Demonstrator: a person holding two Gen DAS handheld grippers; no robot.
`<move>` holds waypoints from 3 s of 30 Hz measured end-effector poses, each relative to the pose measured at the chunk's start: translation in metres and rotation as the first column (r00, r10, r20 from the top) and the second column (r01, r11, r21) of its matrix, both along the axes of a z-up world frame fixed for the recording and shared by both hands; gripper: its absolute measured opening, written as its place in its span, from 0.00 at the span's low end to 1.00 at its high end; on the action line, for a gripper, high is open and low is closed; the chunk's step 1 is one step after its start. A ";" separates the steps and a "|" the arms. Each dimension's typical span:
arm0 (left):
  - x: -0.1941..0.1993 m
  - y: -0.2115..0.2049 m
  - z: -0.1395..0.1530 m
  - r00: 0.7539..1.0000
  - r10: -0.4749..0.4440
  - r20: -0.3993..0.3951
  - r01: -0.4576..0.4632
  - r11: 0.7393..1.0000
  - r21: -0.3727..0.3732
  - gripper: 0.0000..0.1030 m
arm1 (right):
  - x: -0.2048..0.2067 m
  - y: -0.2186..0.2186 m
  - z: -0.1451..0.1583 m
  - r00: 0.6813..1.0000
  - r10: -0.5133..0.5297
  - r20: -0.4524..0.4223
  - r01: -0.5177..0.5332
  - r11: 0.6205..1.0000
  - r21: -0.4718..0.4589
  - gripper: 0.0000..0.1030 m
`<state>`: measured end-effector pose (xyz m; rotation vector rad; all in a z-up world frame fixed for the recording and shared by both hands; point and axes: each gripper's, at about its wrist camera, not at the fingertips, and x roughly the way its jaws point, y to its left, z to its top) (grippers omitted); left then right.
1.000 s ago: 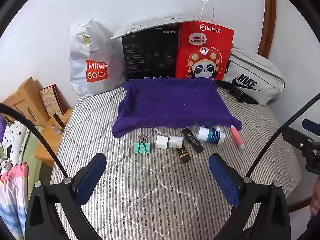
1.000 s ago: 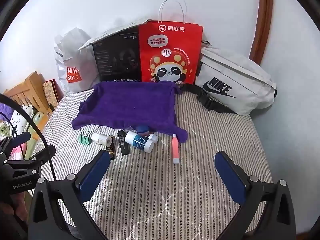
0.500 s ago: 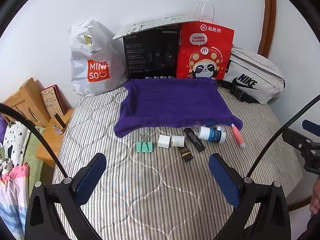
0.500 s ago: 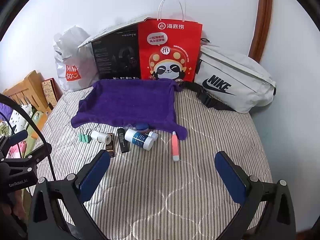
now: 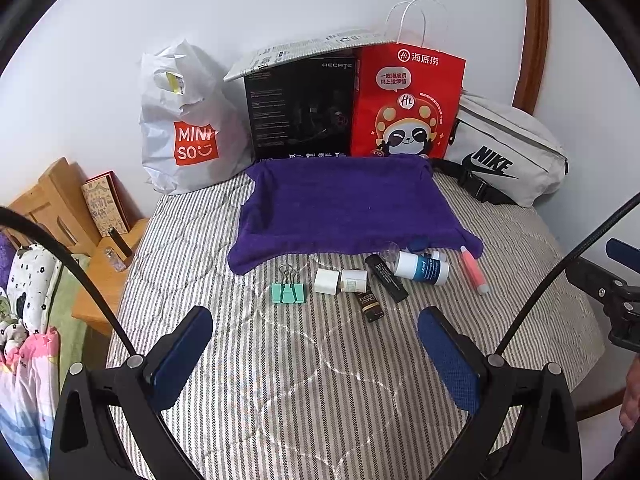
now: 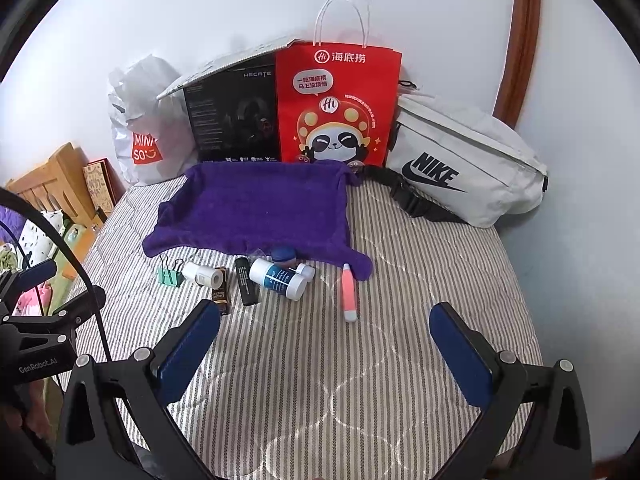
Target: Organize rigid objects
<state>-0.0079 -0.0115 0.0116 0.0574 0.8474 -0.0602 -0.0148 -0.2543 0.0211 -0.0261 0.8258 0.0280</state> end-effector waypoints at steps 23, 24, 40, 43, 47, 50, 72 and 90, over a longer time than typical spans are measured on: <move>0.000 0.001 0.001 1.000 -0.004 -0.007 0.004 1.000 0.006 1.00 | -0.001 -0.002 -0.001 1.000 0.003 -0.006 -0.002 1.000 0.017 1.00; 0.001 0.001 0.000 1.000 -0.004 -0.007 0.004 1.000 0.008 1.00 | -0.001 -0.002 -0.001 1.000 0.003 -0.007 -0.003 1.000 0.019 1.00; 0.003 -0.002 -0.003 1.000 -0.010 -0.011 0.010 1.000 0.014 1.00 | 0.001 -0.004 -0.002 1.000 -0.007 -0.013 0.007 1.000 0.020 1.00; 0.005 -0.003 -0.003 1.000 -0.012 -0.010 0.012 1.000 0.017 1.00 | 0.001 -0.005 -0.002 1.000 -0.006 -0.008 0.006 1.000 0.026 1.00; 0.007 -0.002 -0.004 1.000 -0.019 -0.009 0.019 1.000 0.009 1.00 | 0.003 -0.005 -0.003 1.000 0.004 -0.007 -0.004 0.999 0.045 1.00; 0.010 -0.003 -0.008 0.999 -0.029 -0.022 0.030 1.000 0.007 1.00 | 0.006 -0.005 -0.004 1.000 0.005 -0.005 -0.005 0.999 0.042 1.00; 0.100 0.036 -0.139 0.992 0.007 -0.127 -0.010 1.000 -0.022 0.92 | 0.048 -0.033 -0.060 0.995 -0.029 -0.093 0.036 0.996 0.078 0.99; 0.119 0.037 -0.177 0.997 -0.006 -0.077 0.003 1.000 -0.028 0.82 | 0.065 -0.042 -0.107 0.975 -0.059 -0.213 0.060 0.998 -0.002 0.98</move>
